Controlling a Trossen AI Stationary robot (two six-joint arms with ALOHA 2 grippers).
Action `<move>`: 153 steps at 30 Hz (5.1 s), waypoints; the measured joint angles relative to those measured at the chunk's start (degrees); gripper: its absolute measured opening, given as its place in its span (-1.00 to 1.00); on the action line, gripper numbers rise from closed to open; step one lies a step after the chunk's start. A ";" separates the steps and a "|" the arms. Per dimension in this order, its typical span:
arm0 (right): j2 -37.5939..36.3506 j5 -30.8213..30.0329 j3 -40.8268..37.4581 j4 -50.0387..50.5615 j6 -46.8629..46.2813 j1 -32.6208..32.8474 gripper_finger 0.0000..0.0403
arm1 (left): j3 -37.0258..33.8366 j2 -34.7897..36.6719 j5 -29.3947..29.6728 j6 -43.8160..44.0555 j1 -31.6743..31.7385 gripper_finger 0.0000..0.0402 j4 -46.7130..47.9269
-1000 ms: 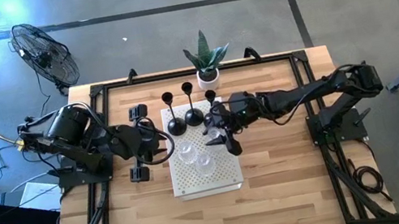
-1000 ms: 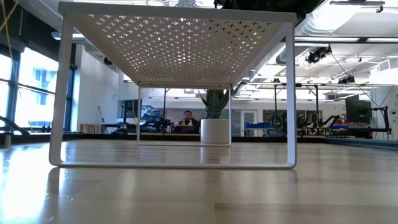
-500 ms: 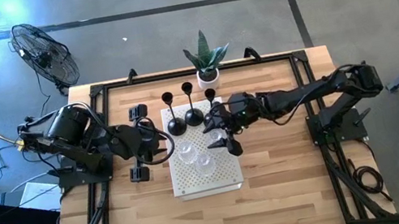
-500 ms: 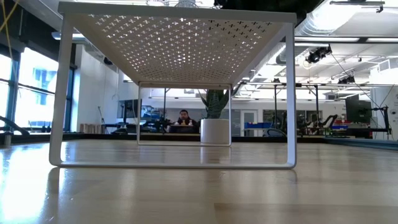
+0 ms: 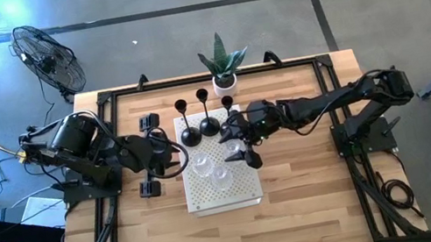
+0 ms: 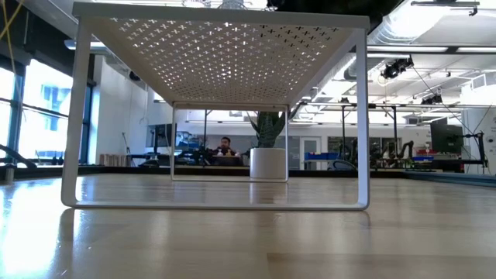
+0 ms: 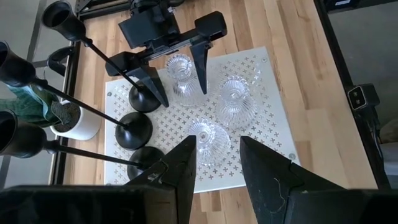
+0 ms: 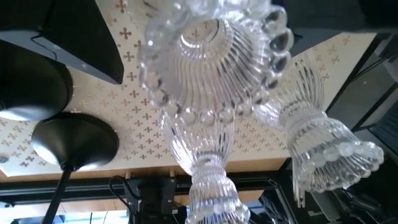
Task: Pick & Place candle stick holders
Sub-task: Put the transparent glass candle holder on the shelf, then return to Home Position
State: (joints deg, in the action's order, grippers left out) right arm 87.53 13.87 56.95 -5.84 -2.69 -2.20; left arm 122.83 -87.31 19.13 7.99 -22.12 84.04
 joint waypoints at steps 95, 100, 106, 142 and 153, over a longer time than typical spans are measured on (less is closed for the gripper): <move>-87.10 -8.84 -11.02 32.36 -4.20 0.05 -0.98 | -8.70 20.93 -30.73 -26.14 27.13 -1.00 -11.62; -86.02 -7.36 -15.02 28.93 -4.83 0.06 -0.99 | -20.95 28.27 -37.58 -25.54 27.72 -1.00 -20.42; -87.15 -6.94 -21.00 24.22 -7.32 0.07 -0.99 | -44.69 41.35 -35.05 -18.96 27.75 -1.00 -37.54; -87.19 -6.33 -53.60 -19.80 -18.67 0.07 -1.00 | -93.44 68.08 -30.62 5.97 27.75 -1.00 -78.63; -87.19 -7.10 -56.33 -23.86 -20.47 0.07 -1.00 | -101.01 68.11 -32.23 12.08 27.73 -1.00 -88.08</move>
State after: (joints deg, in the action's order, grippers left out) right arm 0.34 6.76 0.62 -29.70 -23.16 -2.13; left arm 21.82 -19.20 -13.10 20.07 5.61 -4.04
